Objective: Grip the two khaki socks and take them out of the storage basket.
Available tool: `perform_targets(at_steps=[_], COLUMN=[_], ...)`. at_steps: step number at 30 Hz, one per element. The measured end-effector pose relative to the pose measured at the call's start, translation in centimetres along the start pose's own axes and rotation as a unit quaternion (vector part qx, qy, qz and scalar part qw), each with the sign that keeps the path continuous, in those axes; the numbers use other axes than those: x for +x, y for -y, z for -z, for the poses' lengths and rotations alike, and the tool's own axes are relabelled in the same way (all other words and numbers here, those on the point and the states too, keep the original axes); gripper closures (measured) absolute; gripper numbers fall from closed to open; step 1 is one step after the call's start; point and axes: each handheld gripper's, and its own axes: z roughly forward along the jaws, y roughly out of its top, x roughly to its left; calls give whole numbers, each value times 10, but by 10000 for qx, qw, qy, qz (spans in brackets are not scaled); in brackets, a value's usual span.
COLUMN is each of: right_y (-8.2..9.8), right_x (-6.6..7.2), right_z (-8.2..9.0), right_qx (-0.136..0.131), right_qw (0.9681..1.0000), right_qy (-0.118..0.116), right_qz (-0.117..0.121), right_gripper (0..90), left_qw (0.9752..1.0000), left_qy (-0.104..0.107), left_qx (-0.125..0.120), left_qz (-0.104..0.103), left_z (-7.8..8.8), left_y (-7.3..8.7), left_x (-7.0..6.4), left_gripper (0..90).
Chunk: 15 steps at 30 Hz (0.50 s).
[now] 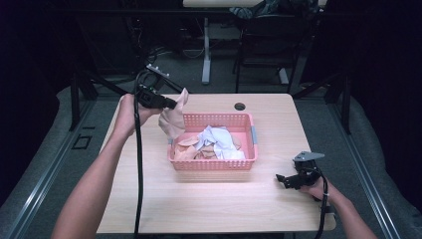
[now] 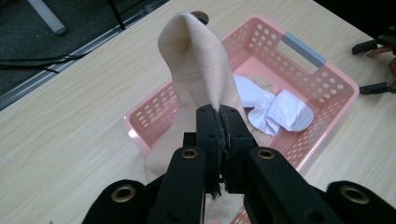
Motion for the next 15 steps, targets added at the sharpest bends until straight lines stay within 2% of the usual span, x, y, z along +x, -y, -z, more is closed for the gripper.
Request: perform_targets(at_steps=[5,7,15], right_y=[0,0,0], right_x=[0,0,0], right_z=[0,0,0], right_qx=[3,-3,16], right_qw=[10000,10000,10000], right_qy=[-10,-2,34], right_qz=[6,-3,5], right_gripper=[0,0,0], left_qw=[9998,9997,9984], left_qy=[-148,-132,-331], left_qx=[-29,-37,-85], left_qz=[155,187,457], left_z=[15,17,35], left_y=[9,12,37], left_x=[9,11,28], left_gripper=[877,877,877])
